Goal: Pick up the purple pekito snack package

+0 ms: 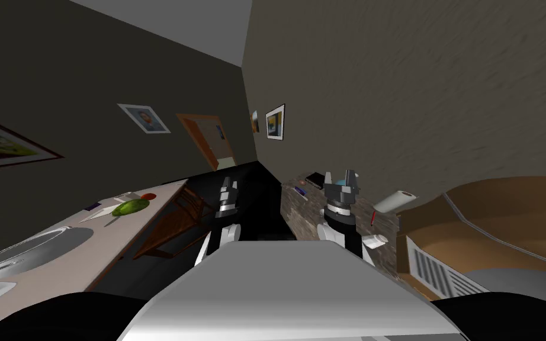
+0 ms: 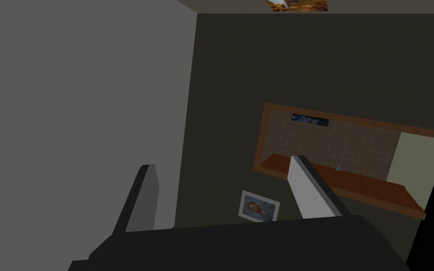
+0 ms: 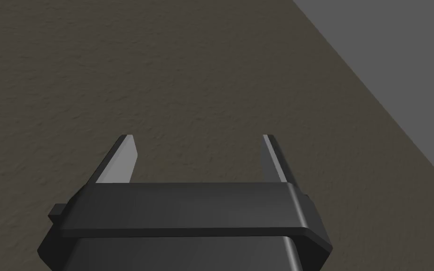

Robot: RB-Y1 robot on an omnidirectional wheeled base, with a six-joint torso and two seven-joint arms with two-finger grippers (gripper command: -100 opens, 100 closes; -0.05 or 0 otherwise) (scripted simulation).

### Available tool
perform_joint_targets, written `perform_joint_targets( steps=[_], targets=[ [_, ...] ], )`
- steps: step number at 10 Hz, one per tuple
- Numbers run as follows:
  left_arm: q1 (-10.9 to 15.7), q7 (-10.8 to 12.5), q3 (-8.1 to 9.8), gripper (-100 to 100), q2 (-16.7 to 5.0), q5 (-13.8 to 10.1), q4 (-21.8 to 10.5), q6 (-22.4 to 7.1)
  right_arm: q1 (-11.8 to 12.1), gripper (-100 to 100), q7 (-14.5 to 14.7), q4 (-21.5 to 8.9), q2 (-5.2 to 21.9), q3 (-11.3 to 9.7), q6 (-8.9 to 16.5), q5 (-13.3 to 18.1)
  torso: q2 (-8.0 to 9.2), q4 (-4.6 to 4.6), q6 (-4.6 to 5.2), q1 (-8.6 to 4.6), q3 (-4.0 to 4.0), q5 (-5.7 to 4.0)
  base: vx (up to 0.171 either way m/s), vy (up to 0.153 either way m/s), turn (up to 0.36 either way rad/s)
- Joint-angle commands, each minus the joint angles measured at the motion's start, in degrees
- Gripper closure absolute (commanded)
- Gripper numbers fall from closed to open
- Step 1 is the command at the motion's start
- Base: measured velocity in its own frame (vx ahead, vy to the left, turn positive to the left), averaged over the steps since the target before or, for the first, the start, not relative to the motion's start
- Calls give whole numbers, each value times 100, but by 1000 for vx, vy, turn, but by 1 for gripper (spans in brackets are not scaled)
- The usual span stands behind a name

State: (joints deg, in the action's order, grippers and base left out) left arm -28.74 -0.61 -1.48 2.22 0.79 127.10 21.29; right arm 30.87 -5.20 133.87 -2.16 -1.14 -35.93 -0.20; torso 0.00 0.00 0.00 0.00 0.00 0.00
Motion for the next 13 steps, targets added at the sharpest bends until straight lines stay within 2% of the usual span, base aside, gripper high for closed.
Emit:
perform_joint_targets(
  steps=[1, 4, 5, 8, 9, 11, 12, 13],
  targets=[
    [0, 0, 0, 0, 0, 0, 0, 0, -21, -100, 1, -4, 253, 51, -15, 12, 0, 0, 0, 0, 0, 0, -3, 35, 68],
    [0, 0, -1, 0, 1, 0, 0, 0, -96, -100, 7, -41, 777, 228, -66, 59, -1, 0, -2, 33, 0, 7, 2, 95, 118],
    [0, 0, -1, 0, 1, 0, 0, 0, -96, -100, 7, -41, 846, 228, -66, 59, -1, 0, -2, 41, -1, 9, 11, 77, 31],
    [0, 0, -1, 0, 1, 0, 0, 0, -196, -100, 15, -153, 1406, 461, -136, 136, -12, -2, -2, 40, -7, 9, 26, 119, 170],
    [0, 0, -2, 0, 1, 0, 0, 0, -196, -100, 15, -153, 1498, 461, -136, 136, -11, -3, -3, 56, -7, 12, 22, 120, 41],
    [0, 0, -1, 0, 1, 0, 0, 0, -263, -100, 22, -286, 1877, 615, -187, 201, -10, -2, -2, 41, -6, 10, 51, 122, 183],
    [0, 0, -1, 0, 1, 0, 0, 0, -263, -100, 22, -286, 1978, 615, -187, 201, -22, -5, -3, 50, -12, 11, 52, 109, 71],
    [-1, 0, -1, 0, 1, 0, 0, 0, -293, -100, 25, -373, 2188, 684, -212, 237, -17, -4, 1, 43, -11, 11, 39, 121, 118]
  ],
)
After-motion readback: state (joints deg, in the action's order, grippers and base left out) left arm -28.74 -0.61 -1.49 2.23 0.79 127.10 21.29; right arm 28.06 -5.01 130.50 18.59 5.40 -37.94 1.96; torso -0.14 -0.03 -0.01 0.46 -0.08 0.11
